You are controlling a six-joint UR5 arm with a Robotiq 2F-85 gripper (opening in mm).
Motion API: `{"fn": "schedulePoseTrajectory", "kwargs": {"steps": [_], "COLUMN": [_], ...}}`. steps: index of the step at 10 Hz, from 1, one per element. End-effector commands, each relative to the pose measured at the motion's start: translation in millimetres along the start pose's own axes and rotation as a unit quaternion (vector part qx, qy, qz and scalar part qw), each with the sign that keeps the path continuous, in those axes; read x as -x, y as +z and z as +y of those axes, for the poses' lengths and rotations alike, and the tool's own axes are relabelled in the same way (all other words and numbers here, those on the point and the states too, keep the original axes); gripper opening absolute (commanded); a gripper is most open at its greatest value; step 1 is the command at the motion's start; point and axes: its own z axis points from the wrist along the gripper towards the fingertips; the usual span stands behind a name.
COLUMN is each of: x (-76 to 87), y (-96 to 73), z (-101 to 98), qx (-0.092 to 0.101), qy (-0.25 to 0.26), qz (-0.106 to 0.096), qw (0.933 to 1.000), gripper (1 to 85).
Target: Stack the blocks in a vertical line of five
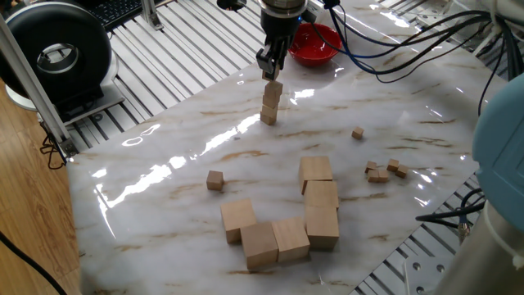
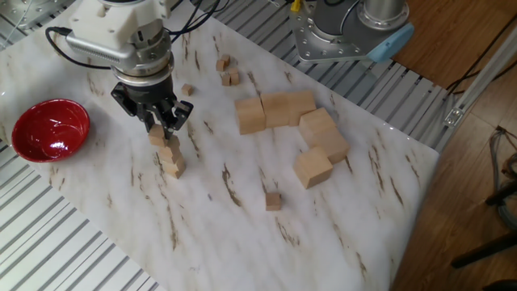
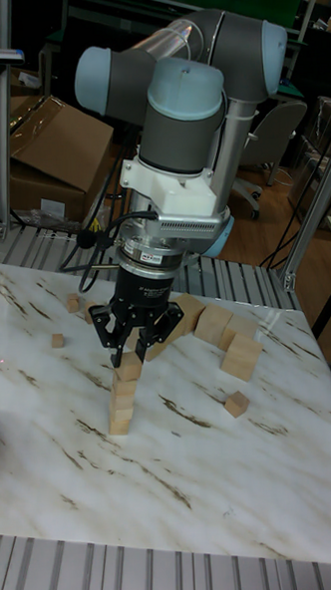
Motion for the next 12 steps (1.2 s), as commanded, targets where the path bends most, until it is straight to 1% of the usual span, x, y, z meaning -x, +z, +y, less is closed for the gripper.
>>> {"fn": "schedulePoseTrajectory", "kwargs": {"steps": [1,5,9,10,11,12], "x": [0.3,3.9,0.4,-1.9,-2.6,-3.7], "y": [1.9,6.1,7.7,8.5,8.8,8.7], "z": [3.7,6.3,4.9,5.0,7.5,5.9], "qx": [0.007,0.008,0.009,0.012,0.018,0.016], "qy": [0.002,0.003,0.000,0.002,0.007,0.006], "qz": [-0.005,-0.013,-0.014,-0.015,-0.017,-0.016], "qw": [1.0000,0.9999,0.9999,0.9998,0.9997,0.9997], "gripper": [27.0,26.0,25.0,25.0,25.0,25.0]}}
